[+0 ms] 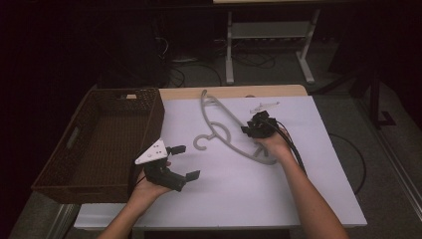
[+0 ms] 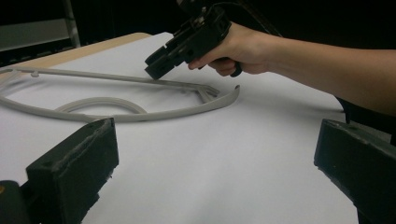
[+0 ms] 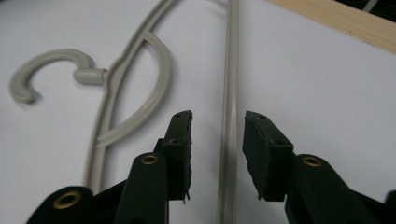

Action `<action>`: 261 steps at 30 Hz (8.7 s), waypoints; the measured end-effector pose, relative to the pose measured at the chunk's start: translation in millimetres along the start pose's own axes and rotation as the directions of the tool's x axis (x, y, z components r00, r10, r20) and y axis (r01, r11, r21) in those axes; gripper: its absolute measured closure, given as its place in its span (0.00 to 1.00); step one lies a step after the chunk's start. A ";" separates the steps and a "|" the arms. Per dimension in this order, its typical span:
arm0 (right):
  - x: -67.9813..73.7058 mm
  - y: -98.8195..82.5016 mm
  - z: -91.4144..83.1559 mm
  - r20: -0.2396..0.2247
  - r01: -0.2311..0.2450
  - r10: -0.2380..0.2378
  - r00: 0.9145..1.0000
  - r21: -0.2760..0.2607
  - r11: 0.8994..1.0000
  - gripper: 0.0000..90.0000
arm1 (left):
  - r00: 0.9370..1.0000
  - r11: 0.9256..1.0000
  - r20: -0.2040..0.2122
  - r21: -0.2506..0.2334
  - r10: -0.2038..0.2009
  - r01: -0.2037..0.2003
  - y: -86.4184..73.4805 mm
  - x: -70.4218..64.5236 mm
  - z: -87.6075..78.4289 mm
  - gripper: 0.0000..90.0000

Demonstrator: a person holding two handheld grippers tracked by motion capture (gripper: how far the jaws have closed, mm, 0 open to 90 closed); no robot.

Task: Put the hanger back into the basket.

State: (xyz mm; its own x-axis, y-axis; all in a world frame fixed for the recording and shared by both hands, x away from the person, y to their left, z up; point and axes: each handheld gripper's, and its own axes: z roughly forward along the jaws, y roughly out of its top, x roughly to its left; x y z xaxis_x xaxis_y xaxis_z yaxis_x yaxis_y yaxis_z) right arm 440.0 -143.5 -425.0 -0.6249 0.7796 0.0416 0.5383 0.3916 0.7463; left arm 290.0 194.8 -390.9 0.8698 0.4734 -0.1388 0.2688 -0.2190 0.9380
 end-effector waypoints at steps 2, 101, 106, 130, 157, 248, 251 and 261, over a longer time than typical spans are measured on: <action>-0.5 -1.6 5.8 0.010 0.005 -0.005 1.000 0.017 1.000 0.70 | 1.000 1.000 0.000 -0.001 -0.002 0.002 -0.2 0.0 -0.2 0.00; 76.5 -82.6 -73.2 -0.186 0.245 -0.212 0.959 0.173 0.954 0.99 | 1.000 0.999 0.010 0.038 0.003 -0.003 -4.9 -2.0 4.7 0.00; 65.1 -77.7 -67.6 -0.128 0.246 -0.225 0.966 0.186 0.951 0.99 | 1.000 0.999 0.011 0.036 0.000 -0.001 -4.7 -2.9 4.9 0.00; 38.1 -34.3 -45.0 -0.219 0.206 -0.190 0.957 0.050 0.977 0.91 | 1.000 0.999 0.012 0.044 0.007 -0.007 -4.8 -2.8 5.9 0.00; 114.9 -2.0 36.4 -0.372 0.344 -0.298 0.879 0.060 0.937 0.86 | 1.000 0.999 0.016 0.051 0.013 -0.014 -6.2 -3.0 5.2 0.00; 49.3 -92.0 -141.1 -0.164 0.035 -0.070 0.984 -0.204 0.978 0.24 | 0.929 0.819 0.302 0.462 0.214 -0.339 -24.8 5.2 88.9 0.78; 49.4 -92.0 -141.1 -0.163 0.037 -0.071 0.984 -0.203 0.978 0.25 | 0.924 0.817 0.313 0.458 0.220 -0.350 -24.9 5.6 89.8 0.81; 49.8 -92.1 -139.9 -0.163 0.044 -0.077 0.984 -0.200 0.979 0.25 | 0.924 0.826 0.325 0.451 0.202 -0.339 -26.2 7.0 90.4 0.87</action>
State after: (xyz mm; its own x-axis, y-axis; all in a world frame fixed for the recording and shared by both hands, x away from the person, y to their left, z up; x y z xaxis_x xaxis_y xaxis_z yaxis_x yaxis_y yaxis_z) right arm 280.2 -209.1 -398.7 -0.7485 0.6567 0.0918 0.3863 0.3193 0.8653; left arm 326.4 126.8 -445.2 0.9924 0.1156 -0.0425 0.1136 -0.7260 0.6782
